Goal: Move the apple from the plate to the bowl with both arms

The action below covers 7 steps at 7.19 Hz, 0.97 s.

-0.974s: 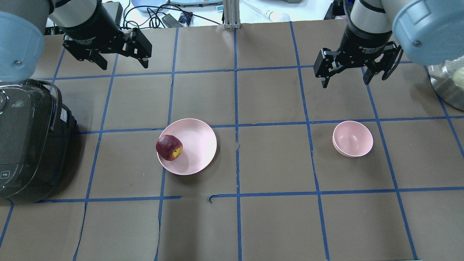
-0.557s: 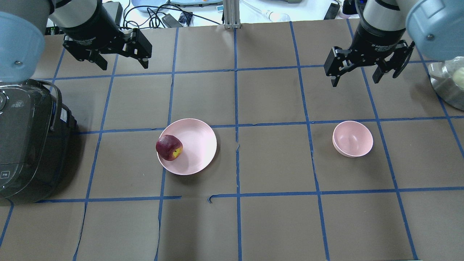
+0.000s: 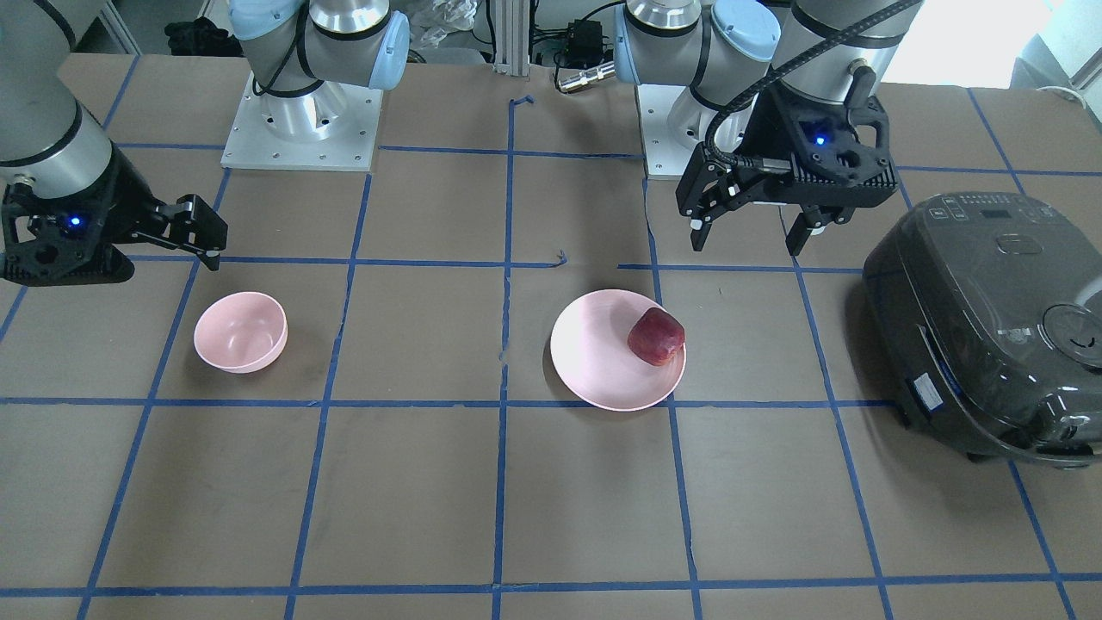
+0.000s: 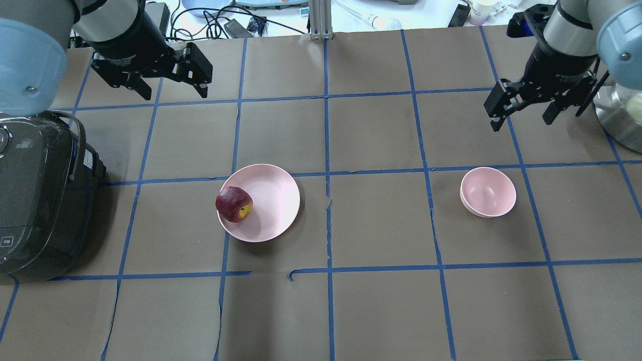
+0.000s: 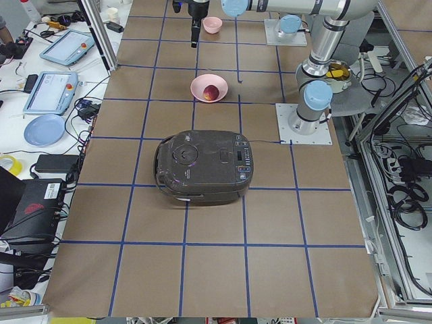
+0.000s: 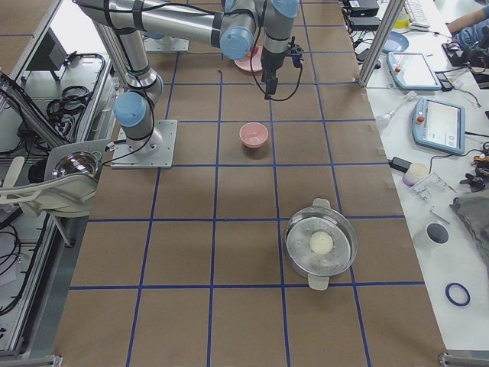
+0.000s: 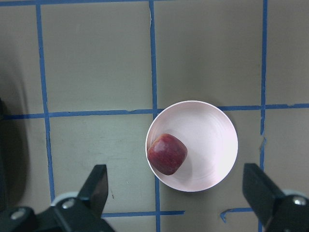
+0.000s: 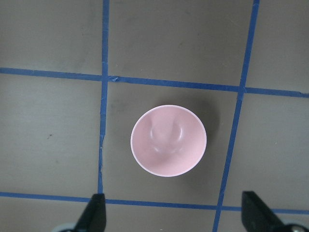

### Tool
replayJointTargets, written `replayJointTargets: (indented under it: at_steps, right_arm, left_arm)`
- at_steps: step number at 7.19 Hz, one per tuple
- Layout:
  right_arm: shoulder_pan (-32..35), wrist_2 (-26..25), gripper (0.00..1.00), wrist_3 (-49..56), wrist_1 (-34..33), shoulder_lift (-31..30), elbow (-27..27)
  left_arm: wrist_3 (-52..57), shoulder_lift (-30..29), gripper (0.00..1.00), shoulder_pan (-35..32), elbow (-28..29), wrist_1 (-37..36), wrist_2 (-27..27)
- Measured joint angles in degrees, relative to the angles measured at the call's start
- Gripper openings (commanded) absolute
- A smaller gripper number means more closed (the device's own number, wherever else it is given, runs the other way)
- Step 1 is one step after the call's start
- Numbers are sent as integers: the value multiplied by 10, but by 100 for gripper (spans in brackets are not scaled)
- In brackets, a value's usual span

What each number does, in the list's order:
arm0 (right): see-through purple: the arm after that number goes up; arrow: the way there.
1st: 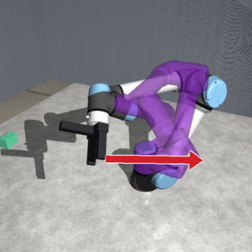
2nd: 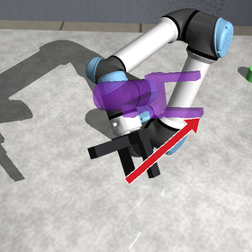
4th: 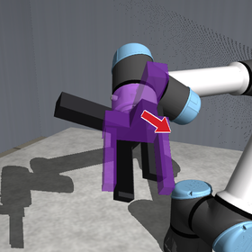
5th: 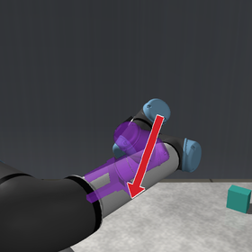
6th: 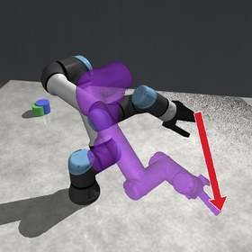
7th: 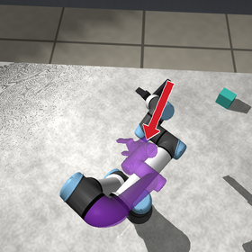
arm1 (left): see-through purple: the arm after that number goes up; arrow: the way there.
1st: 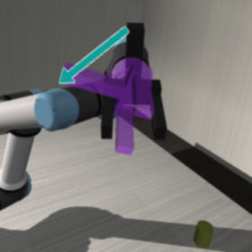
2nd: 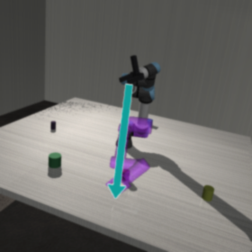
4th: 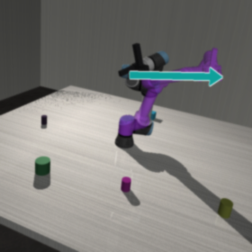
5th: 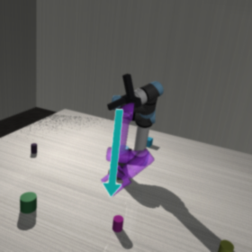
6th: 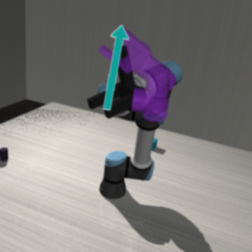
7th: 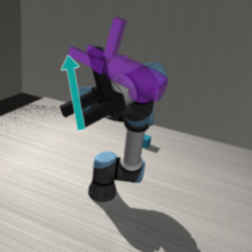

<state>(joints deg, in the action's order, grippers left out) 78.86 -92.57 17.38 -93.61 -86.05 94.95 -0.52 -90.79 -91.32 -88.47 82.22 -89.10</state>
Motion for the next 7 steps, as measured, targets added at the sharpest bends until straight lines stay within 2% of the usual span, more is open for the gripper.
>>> replayJointTargets:
  at_steps: [2, 4, 5, 7]
  right_arm:
    - [-19, 1, 100, 37, -45, 18, 39]
    - [-51, 2, 100, 93, -103, 31, 94]
    - [-66, 5, 100, 114, -138, 33, 131]
    - [-86, 14, 100, 133, -202, 37, 191]
  left_arm:
    - [13, -10, 100, -9, -10, -1, 1]
    - [93, -20, 100, -22, -44, -12, 2]
    - [139, -28, 100, -23, -69, -36, 2]
    - [182, -60, 100, -23, -137, -134, 2]
